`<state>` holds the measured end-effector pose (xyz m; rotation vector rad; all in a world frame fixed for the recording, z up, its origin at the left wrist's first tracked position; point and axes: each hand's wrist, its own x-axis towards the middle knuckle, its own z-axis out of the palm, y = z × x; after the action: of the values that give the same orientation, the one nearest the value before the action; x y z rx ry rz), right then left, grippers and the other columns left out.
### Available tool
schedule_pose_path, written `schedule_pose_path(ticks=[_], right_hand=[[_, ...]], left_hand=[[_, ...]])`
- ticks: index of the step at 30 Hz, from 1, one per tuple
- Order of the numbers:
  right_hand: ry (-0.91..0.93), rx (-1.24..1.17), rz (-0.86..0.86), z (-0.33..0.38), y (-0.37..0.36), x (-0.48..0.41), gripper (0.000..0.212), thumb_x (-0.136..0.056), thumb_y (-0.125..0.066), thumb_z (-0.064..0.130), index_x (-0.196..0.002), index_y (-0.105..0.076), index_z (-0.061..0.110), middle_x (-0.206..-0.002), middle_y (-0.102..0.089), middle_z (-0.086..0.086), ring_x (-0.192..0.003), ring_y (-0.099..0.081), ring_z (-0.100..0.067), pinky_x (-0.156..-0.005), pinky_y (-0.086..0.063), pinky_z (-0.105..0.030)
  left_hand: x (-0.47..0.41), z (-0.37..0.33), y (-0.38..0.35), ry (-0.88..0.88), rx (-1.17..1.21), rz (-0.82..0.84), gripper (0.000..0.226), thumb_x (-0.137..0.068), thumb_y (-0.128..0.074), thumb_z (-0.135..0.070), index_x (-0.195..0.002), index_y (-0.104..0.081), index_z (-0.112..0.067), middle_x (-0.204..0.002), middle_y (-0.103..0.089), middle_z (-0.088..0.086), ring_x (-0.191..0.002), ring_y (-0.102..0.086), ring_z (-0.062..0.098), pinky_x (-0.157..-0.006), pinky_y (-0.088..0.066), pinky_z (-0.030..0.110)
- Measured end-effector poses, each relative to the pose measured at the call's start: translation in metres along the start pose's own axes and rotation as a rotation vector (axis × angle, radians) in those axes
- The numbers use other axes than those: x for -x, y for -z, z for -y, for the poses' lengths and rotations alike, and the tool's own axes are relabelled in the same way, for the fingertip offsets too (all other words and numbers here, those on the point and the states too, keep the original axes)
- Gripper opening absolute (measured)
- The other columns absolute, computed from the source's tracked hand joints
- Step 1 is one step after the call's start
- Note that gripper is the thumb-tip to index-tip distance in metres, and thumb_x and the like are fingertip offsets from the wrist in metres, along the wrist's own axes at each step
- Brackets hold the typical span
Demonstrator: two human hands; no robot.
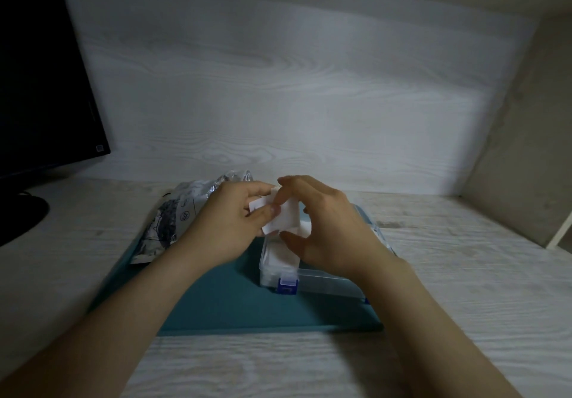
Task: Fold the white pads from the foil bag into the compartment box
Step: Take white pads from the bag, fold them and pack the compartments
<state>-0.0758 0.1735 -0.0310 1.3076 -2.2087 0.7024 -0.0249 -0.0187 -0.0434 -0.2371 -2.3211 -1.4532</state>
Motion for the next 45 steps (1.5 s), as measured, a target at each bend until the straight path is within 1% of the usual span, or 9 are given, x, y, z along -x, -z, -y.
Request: schedule_pose_path(ticks=[5, 9, 11, 14, 20, 23, 29, 33, 45], right_hand=[[-0.021, -0.057, -0.045, -0.004, -0.003, 0.000, 0.042, -0.081, -0.087, 0.022, -0.114, -0.062, 0.024, -0.122, -0.065, 0.007, -0.100, -0.064, -0.015, -0.080, -0.058, -0.037], [-0.045, -0.087, -0.065, -0.005, -0.003, 0.000, 0.043, -0.077, -0.091, 0.030, -0.113, -0.068, 0.020, -0.114, -0.066, 0.007, -0.093, -0.062, -0.008, -0.077, -0.054, -0.022], [-0.082, -0.102, -0.092, -0.002, -0.002, -0.001, 0.032, -0.083, -0.085, 0.031, -0.110, -0.074, 0.018, -0.109, -0.069, 0.007, -0.088, -0.064, -0.006, -0.075, -0.053, -0.016], [-0.150, -0.136, -0.139, -0.001, -0.002, -0.003, 0.014, -0.090, -0.075, 0.018, -0.104, -0.079, 0.018, -0.102, -0.073, 0.008, -0.079, -0.067, -0.007, -0.072, -0.057, -0.023], [-0.517, -0.423, -0.252, -0.003, 0.006, -0.004, 0.033, -0.090, -0.069, 0.002, -0.111, -0.075, 0.027, -0.093, -0.075, 0.007, -0.076, -0.075, -0.015, -0.072, -0.065, -0.040], [-0.703, -0.720, -0.275, -0.001, 0.016, -0.005, 0.033, -0.088, -0.073, -0.003, -0.106, -0.078, 0.024, -0.090, -0.077, -0.006, -0.079, -0.075, -0.011, -0.080, -0.066, -0.036], [-0.672, -0.898, -0.138, 0.007, 0.018, -0.006, 0.023, -0.085, -0.080, -0.005, -0.101, -0.079, 0.011, -0.091, -0.081, -0.008, -0.086, -0.077, -0.022, -0.076, -0.062, -0.029], [-0.680, -0.917, -0.222, 0.007, 0.012, -0.005, 0.022, -0.086, -0.080, -0.006, -0.103, -0.078, 0.007, -0.090, -0.081, -0.011, -0.088, -0.078, -0.031, -0.076, -0.063, -0.030], [-0.665, -0.733, -0.383, 0.010, 0.006, -0.007, 0.022, -0.084, -0.084, 0.004, -0.101, -0.078, 0.016, -0.089, -0.078, -0.002, -0.081, -0.076, -0.013, -0.069, -0.060, -0.022]], left_hand=[[0.001, -0.001, -0.001, 0.069, 0.139, 0.045, 0.025, -0.106, -0.060, -0.005, -0.125, -0.074, -0.015, -0.110, -0.081, 0.004, -0.104, -0.078, 0.020, -0.093, -0.064, 0.043], [0.000, 0.000, -0.001, 0.089, 0.172, 0.001, 0.024, -0.106, -0.060, -0.004, -0.123, -0.075, -0.012, -0.108, -0.080, 0.007, -0.102, -0.078, 0.022, -0.085, -0.066, 0.041], [0.000, 0.000, -0.001, 0.096, 0.182, -0.010, 0.023, -0.106, -0.059, -0.003, -0.122, -0.075, -0.009, -0.106, -0.081, 0.007, -0.101, -0.079, 0.022, -0.083, -0.066, 0.039], [0.002, -0.001, -0.001, 0.123, 0.243, -0.004, 0.022, -0.106, -0.058, -0.001, -0.119, -0.075, -0.007, -0.104, -0.081, 0.008, -0.099, -0.079, 0.023, -0.083, -0.066, 0.036], [0.001, -0.005, -0.003, 0.147, 0.300, -0.093, 0.021, -0.106, -0.059, -0.001, -0.115, -0.076, -0.008, -0.106, -0.079, 0.013, -0.095, -0.080, 0.027, -0.084, -0.065, 0.037], [0.001, -0.004, -0.004, 0.154, 0.313, -0.175, 0.019, -0.106, -0.059, -0.002, -0.113, -0.076, -0.006, -0.111, -0.077, 0.015, -0.095, -0.080, 0.027, -0.083, -0.066, 0.038], [0.005, -0.013, -0.008, 0.169, 0.351, -0.165, 0.022, -0.109, -0.057, -0.012, -0.110, -0.077, -0.020, -0.101, -0.081, 0.005, -0.096, -0.079, 0.022, -0.077, -0.065, 0.034], [0.006, -0.023, -0.013, 0.245, 0.576, -0.060, 0.025, -0.112, -0.049, -0.016, -0.121, -0.072, -0.009, -0.111, -0.079, 0.015, -0.102, -0.079, 0.030, -0.085, -0.065, 0.038], [0.007, -0.026, -0.015, 0.296, 0.774, -0.013, 0.028, -0.111, -0.052, -0.017, -0.127, -0.067, -0.002, -0.118, -0.077, 0.018, -0.112, -0.076, 0.033, -0.097, -0.061, 0.042]])
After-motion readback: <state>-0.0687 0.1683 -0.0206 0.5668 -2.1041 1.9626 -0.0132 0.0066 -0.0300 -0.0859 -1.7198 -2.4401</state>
